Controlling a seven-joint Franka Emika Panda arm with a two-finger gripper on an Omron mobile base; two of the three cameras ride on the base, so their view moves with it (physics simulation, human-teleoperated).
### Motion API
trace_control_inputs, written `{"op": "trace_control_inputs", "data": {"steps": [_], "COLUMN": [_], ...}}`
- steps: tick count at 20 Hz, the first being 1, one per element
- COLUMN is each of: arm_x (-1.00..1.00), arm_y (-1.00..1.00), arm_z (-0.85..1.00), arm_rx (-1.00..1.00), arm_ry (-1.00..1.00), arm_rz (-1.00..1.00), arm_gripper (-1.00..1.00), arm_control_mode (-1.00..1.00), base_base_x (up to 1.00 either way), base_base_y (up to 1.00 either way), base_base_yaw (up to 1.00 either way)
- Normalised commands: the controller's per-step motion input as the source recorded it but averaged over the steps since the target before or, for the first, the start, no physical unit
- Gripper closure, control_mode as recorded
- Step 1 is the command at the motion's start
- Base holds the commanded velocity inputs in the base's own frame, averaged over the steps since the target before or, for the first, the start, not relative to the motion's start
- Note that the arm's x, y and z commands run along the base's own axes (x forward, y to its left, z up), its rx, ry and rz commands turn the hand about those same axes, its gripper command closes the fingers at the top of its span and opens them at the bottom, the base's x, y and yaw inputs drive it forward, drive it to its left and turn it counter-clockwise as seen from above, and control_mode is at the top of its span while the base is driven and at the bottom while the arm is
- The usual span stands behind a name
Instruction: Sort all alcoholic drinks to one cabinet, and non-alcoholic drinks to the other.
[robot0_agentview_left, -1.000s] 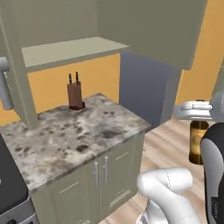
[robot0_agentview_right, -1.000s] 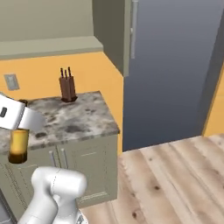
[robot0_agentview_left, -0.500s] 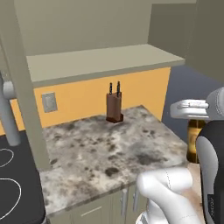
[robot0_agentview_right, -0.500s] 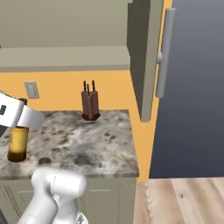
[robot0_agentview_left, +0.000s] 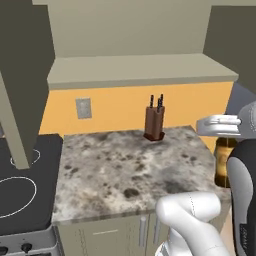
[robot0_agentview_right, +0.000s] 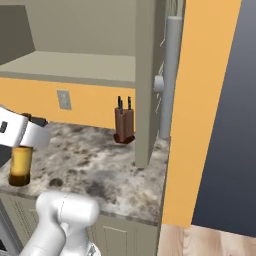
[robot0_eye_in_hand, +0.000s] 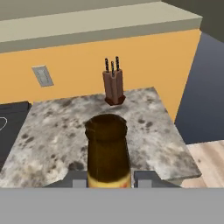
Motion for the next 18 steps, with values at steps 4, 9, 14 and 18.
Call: {"op": "trace_control_inputs", "data": {"steps": [4,9,14,18], "arm_x": [0.16,0.02,-0.2,0.09], "arm_y": [0.0,0.0,0.05,0.06], "arm_z": [0.01,0.34,0.53,0.47], "arm_rx": [0.0,-0.03,-0.13,-0.14], "arm_ry": [0.0,-0.05,-0.27,-0.32], "arm_rz": [0.07,-0.03,-0.12,-0.1], "arm_gripper": [1.0,1.0,1.0,1.0], "arm_control_mode": [-1.0,-1.0,-1.0,-1.0], "base_base_x": [0.31,0.0,0.0,0.0], "base_base_y": [0.0,0.0,0.0,0.0], "base_base_yaw": [0.15,0.0,0.0,0.0]}}
